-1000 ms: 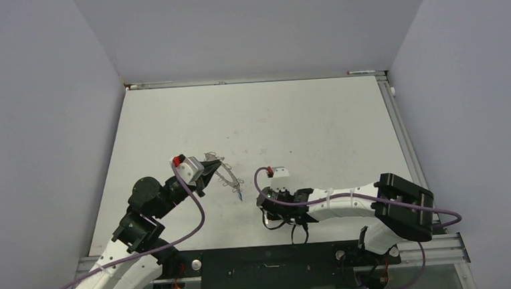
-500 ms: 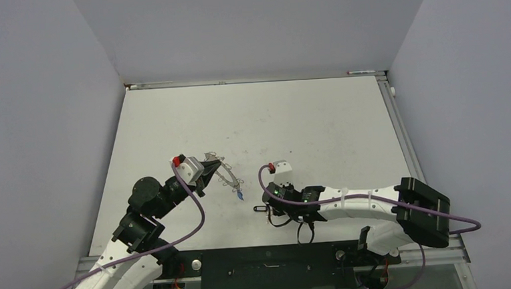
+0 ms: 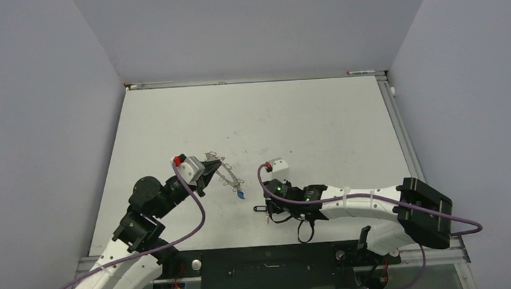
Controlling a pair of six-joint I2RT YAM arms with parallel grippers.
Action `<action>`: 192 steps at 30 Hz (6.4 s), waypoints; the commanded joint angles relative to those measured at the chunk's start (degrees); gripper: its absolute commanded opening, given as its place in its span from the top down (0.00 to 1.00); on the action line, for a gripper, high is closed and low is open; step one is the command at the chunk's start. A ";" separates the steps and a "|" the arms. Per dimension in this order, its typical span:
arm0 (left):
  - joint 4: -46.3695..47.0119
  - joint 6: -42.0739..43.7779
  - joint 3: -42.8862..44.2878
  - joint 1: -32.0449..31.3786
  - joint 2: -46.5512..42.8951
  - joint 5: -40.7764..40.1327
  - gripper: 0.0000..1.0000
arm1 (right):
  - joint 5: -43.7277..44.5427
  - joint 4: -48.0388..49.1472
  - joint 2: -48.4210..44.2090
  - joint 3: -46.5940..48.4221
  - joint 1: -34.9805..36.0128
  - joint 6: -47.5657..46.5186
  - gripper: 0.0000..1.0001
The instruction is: Put the keys on the keyring
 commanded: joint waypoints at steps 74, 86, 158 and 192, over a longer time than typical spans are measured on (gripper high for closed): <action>2.70 1.10 3.27 0.50 0.80 4.37 1.00 | -10.51 8.84 -21.35 1.57 -1.24 -37.66 0.95; 3.94 -0.22 3.23 0.01 2.67 11.16 1.00 | -6.83 6.00 -23.17 7.62 -0.94 -44.86 0.95; 2.01 -1.05 4.55 -1.87 8.65 13.40 1.00 | -24.59 18.43 -13.86 11.83 -1.11 -55.46 0.95; 1.56 -0.66 4.68 -2.09 8.30 13.84 1.00 | -23.97 19.92 -12.31 11.85 -1.65 -51.84 0.95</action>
